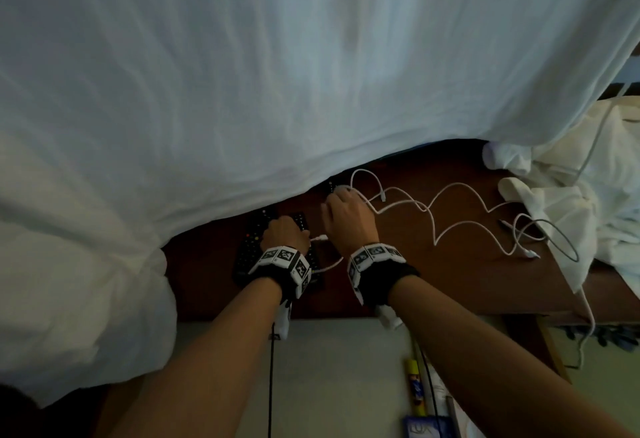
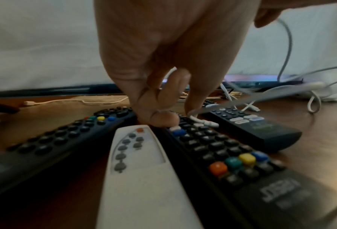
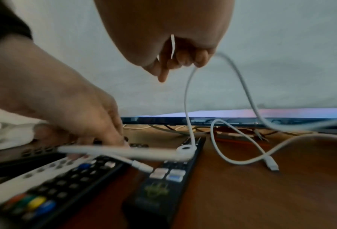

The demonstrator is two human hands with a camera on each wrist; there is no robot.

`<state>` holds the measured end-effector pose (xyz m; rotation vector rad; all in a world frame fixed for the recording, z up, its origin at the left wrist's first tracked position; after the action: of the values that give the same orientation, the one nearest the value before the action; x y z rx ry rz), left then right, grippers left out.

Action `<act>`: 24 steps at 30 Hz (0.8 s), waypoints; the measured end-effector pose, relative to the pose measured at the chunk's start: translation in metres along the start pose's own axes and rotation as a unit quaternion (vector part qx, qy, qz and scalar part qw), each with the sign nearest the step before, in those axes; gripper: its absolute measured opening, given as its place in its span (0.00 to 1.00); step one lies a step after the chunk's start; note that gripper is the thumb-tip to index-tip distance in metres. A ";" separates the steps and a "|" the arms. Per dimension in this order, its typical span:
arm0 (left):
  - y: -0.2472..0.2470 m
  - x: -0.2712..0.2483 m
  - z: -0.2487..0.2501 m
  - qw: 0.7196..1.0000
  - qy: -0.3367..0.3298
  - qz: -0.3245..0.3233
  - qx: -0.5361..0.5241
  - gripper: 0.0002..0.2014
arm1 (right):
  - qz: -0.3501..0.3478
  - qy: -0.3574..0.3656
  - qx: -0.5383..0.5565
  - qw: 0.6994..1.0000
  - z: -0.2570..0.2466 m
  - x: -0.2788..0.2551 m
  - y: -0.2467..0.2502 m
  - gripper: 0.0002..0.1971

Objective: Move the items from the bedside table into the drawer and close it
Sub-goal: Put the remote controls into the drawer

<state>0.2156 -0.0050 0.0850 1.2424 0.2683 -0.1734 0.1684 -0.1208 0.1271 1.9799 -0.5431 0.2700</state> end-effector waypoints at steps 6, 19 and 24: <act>-0.009 0.014 0.005 0.999 0.008 -0.011 -0.029 0.31 | -0.142 0.017 -0.161 0.976 0.021 0.040 -0.012 0.11; 0.002 0.024 0.008 0.983 0.020 0.049 -0.178 0.26 | -0.285 -0.169 -0.255 0.908 0.064 0.008 -0.028 0.39; 0.016 0.017 0.009 0.974 -0.005 0.082 -0.212 0.25 | -0.305 -0.206 -0.193 0.910 0.060 0.005 -0.026 0.34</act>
<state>0.2376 -0.0080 0.0969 0.8334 0.1809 0.0218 0.1824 -0.1657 0.0814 1.7105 -0.1875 -0.6150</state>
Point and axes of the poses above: each hand's wrist, its own x-axis towards the middle knuckle, its own y-axis out of the back of the hand, z = x × y, the point moved 3 cm from there along x, towards the middle knuckle, and after that the axes turned 7 degrees about z, right-handed, at the moved point
